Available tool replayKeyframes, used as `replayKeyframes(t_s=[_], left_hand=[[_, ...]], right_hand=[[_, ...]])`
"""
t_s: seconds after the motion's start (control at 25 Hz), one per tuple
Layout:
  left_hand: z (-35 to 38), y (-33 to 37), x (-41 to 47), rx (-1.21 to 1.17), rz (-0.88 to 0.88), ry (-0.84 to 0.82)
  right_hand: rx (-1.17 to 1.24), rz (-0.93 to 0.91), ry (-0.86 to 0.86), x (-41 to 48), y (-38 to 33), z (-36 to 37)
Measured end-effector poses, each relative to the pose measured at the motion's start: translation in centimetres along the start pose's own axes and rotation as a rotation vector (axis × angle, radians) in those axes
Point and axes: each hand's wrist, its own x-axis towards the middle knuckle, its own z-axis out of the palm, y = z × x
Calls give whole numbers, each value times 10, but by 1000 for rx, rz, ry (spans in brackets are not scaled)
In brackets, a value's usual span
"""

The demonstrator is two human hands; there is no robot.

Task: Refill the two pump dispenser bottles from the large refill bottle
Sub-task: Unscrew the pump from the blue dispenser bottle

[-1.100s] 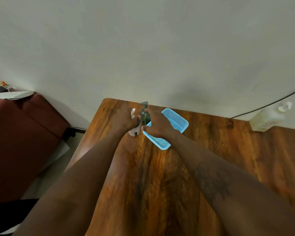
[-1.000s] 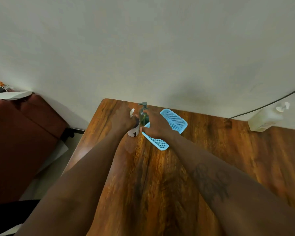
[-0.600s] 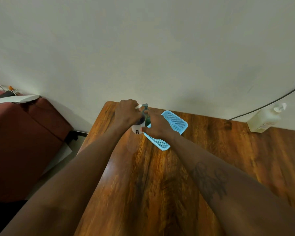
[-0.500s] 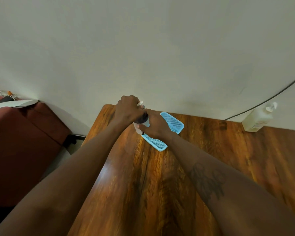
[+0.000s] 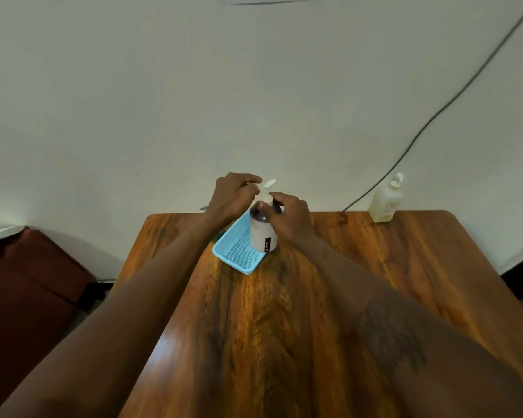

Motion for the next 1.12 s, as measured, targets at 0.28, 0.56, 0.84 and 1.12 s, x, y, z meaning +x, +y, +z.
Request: replayKeyframes(t_s=[0.28, 0.56, 0.84, 1.12], left_hand=[[68, 5, -47, 124, 60, -306], [141, 5, -89, -57, 23, -26], [191, -45, -122, -25, 41, 151], [228, -93, -153, -48, 204, 213]], right_hand=[[-2, 59, 120, -36, 32, -59], [84, 41, 125, -76, 60, -68], [44, -16, 217, -113, 115, -23], [-17, -93, 320, -147, 162, 16]])
